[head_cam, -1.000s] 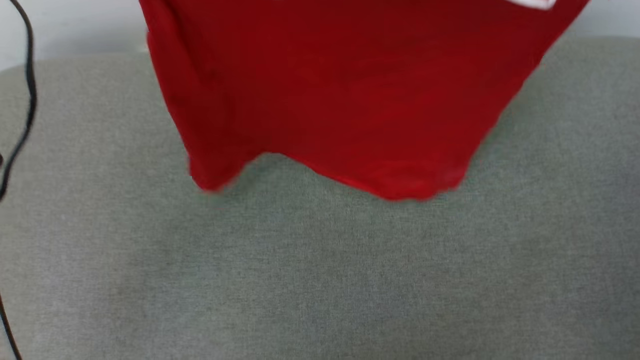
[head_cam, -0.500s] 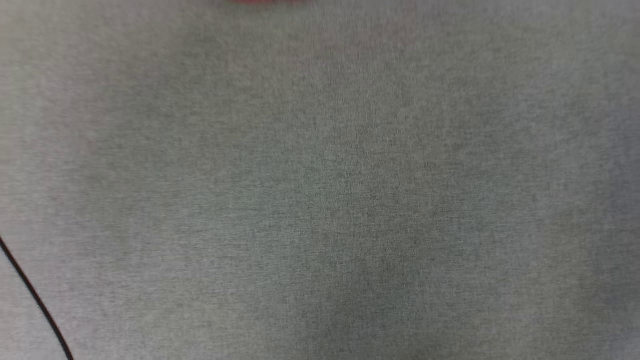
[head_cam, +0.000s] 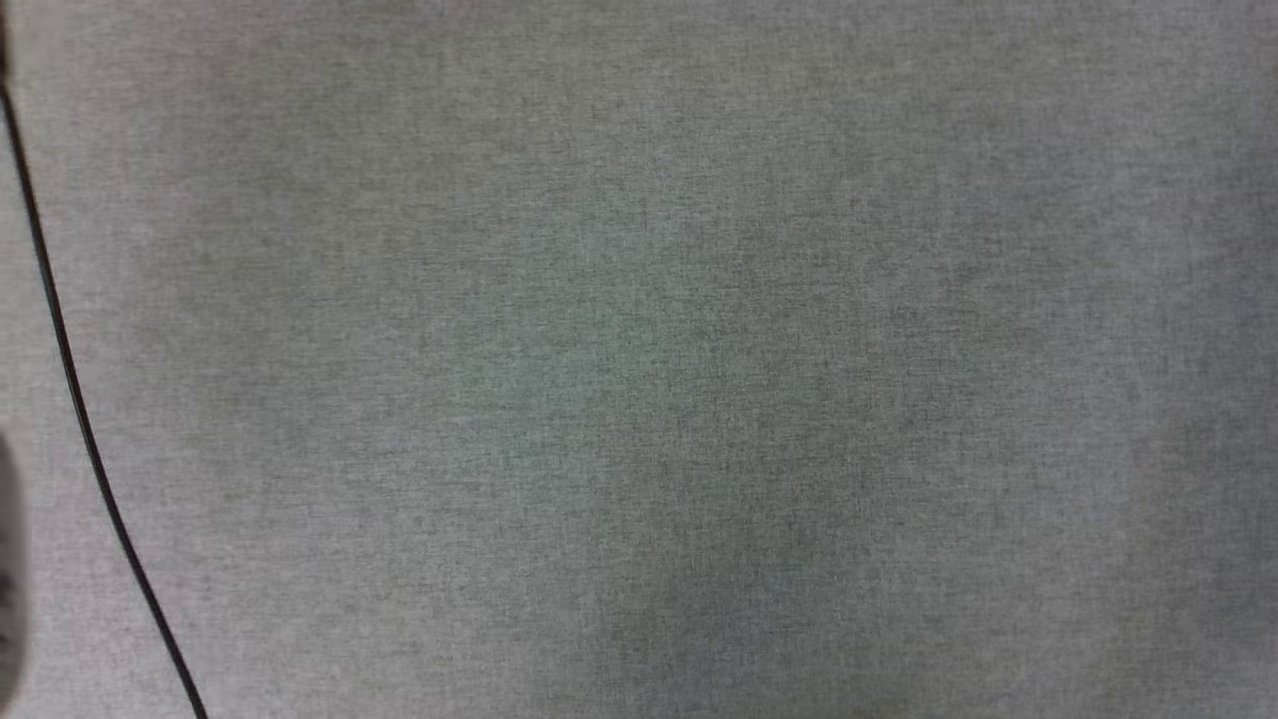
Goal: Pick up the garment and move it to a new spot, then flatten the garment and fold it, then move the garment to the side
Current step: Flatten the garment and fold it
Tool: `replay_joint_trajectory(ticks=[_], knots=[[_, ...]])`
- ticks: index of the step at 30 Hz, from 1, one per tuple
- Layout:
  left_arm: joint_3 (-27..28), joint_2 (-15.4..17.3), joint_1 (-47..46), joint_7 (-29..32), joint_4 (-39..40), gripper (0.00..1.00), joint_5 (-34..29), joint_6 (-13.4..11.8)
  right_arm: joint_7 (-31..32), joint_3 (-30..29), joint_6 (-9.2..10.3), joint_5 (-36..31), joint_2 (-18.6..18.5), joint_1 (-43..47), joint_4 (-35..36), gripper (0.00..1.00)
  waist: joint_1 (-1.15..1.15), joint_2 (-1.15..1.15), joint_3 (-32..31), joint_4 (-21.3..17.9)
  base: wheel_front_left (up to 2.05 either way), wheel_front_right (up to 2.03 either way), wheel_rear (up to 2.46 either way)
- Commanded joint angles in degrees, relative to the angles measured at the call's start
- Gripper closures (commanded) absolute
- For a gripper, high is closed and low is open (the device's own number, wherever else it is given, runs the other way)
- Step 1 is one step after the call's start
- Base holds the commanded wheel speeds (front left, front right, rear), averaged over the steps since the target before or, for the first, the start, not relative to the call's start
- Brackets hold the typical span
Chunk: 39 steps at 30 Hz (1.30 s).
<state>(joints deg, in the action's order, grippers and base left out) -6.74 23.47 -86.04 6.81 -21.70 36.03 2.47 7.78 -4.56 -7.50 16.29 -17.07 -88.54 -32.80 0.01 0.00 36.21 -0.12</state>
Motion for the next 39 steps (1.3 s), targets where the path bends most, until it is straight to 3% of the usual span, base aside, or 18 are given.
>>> replay_joint_trajectory(ticks=[1, 9, 18, 22, 29, 39], knots=[[-0.3, -0.6, 2.1, -0.6, -0.4, 1.00, 0.2, 0.2, -0.6, 0.0, 0.02, 0.8, 0.2, 1.9, -0.5, 1.00, -0.01, 0.00, -0.4, 0.3, 0.00, 0.00, 0.00], [-2.5, -2.7, 22.0, -4.1, -0.6, 1.00, 1.0, 0.6, -1.3, 3.1, 0.02, 4.3, -0.5, 18.1, -1.6, 1.00, -0.01, 0.00, -5.1, 1.2, 0.00, 0.00, 0.00], [-4.2, -1.5, 43.1, -3.2, 0.1, 1.00, 2.0, 0.3, 5.7, 4.2, 0.02, 8.1, -3.5, 36.3, 0.5, 1.00, -0.01, 0.00, -14.5, 2.0, 0.00, 0.00, 0.00], [-6.2, 0.3, 50.8, 0.3, 0.6, 1.00, 2.0, 0.9, 9.9, 4.0, 0.03, 10.5, -5.1, 44.4, 3.7, 1.00, -0.01, 0.00, -18.9, 2.4, 0.00, 0.00, 0.00], [-7.1, 4.3, 62.7, 3.0, 4.2, 1.00, 1.5, -0.1, 16.9, 0.4, 0.05, 13.2, -7.1, 58.3, 11.4, 1.00, -0.01, 0.00, -24.6, 2.8, 0.00, 0.00, 0.00], [-7.4, 8.8, 77.9, 9.1, 13.1, 1.00, 3.6, -2.2, 27.8, -7.2, 0.05, 14.7, -4.9, 78.2, 25.4, 1.00, -0.01, 0.00, -29.6, 3.2, 0.00, 0.00, 0.00]])
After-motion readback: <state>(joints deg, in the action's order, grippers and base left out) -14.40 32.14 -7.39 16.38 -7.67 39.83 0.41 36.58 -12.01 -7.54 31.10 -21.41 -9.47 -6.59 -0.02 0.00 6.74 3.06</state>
